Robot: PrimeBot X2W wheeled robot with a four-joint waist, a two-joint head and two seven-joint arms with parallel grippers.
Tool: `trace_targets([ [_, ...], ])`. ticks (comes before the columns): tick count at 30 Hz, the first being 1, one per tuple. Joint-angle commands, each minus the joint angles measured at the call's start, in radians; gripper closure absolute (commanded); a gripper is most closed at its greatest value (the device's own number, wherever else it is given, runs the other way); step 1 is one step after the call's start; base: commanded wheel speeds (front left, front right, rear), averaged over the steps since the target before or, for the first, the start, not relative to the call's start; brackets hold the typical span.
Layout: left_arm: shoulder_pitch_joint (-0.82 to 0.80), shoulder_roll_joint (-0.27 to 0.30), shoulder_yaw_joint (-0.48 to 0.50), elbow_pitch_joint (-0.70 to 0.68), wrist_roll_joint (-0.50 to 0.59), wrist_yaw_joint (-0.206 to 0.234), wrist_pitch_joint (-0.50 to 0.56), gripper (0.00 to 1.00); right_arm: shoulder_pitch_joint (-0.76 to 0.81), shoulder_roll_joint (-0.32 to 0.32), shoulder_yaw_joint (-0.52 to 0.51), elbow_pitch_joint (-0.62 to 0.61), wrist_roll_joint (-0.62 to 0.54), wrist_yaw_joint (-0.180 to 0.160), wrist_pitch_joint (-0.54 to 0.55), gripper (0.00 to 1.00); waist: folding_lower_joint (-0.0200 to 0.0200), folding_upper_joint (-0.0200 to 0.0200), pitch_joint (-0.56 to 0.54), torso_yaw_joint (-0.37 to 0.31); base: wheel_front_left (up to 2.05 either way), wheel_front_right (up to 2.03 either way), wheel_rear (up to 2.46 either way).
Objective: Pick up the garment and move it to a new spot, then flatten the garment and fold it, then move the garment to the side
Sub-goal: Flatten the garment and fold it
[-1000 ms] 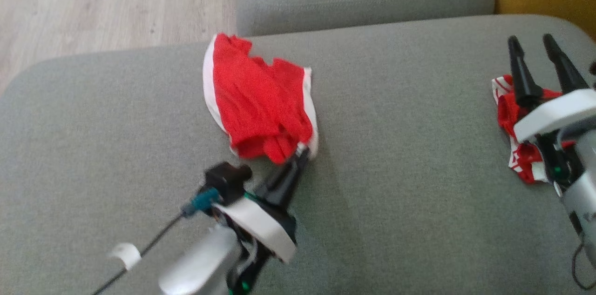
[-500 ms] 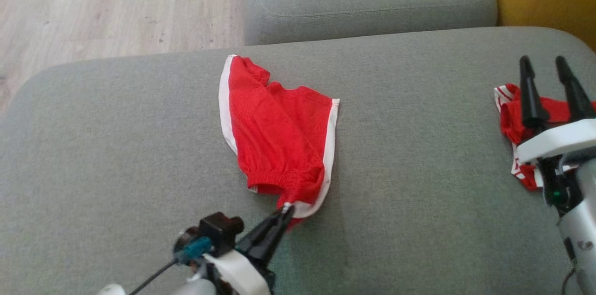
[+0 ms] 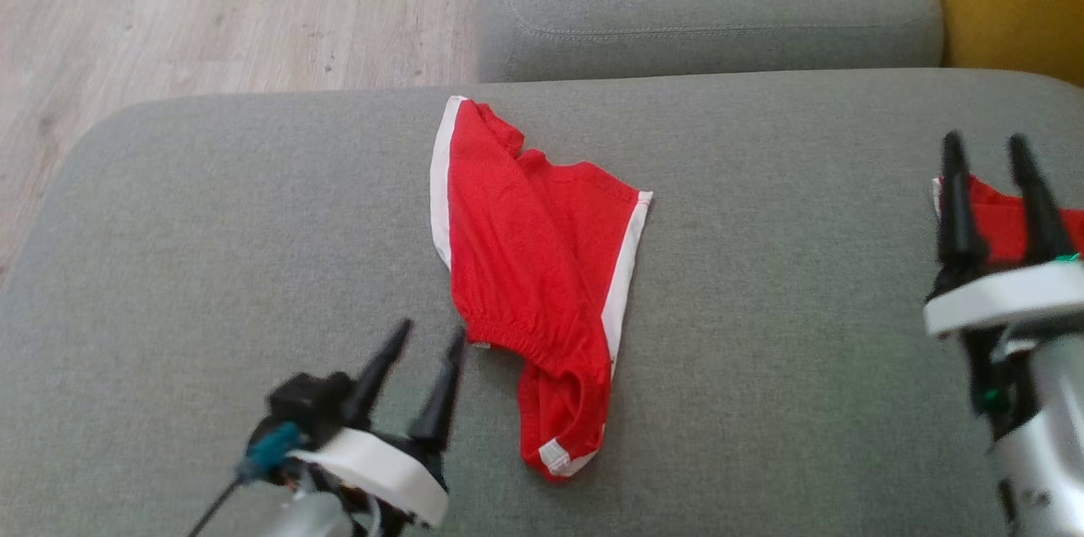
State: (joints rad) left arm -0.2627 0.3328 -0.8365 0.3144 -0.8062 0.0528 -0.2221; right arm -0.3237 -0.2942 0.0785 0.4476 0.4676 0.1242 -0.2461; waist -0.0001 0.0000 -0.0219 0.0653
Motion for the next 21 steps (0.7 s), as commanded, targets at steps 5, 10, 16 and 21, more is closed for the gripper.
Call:
trace_targets([
  [5,0.006,-0.012,0.188,-0.093,0.000,0.049,-0.038,0.00,0.066,0.082,-0.006,-0.136,-0.065,0.007,0.024,0.00,0.0001,0.0000,0.021,-0.002,0.00,0.00,0.00],
  [10,0.082,-0.083,0.370,-0.176,0.092,0.045,-0.039,0.00,0.119,0.169,0.004,-0.181,-0.106,0.007,0.037,0.00,0.0001,0.0000,0.046,-0.021,0.00,0.00,0.00],
  [16,0.149,-0.148,0.473,-0.177,0.188,-0.016,-0.039,0.00,0.137,0.211,0.029,-0.186,-0.140,0.007,0.032,0.00,0.0001,0.0000,0.065,-0.041,0.00,0.00,0.00],
  [21,0.150,-0.178,0.515,-0.149,0.231,-0.058,-0.039,0.00,0.133,0.221,0.031,-0.181,-0.147,0.007,0.030,0.00,0.0001,0.0000,0.072,-0.041,0.00,0.00,0.00],
])
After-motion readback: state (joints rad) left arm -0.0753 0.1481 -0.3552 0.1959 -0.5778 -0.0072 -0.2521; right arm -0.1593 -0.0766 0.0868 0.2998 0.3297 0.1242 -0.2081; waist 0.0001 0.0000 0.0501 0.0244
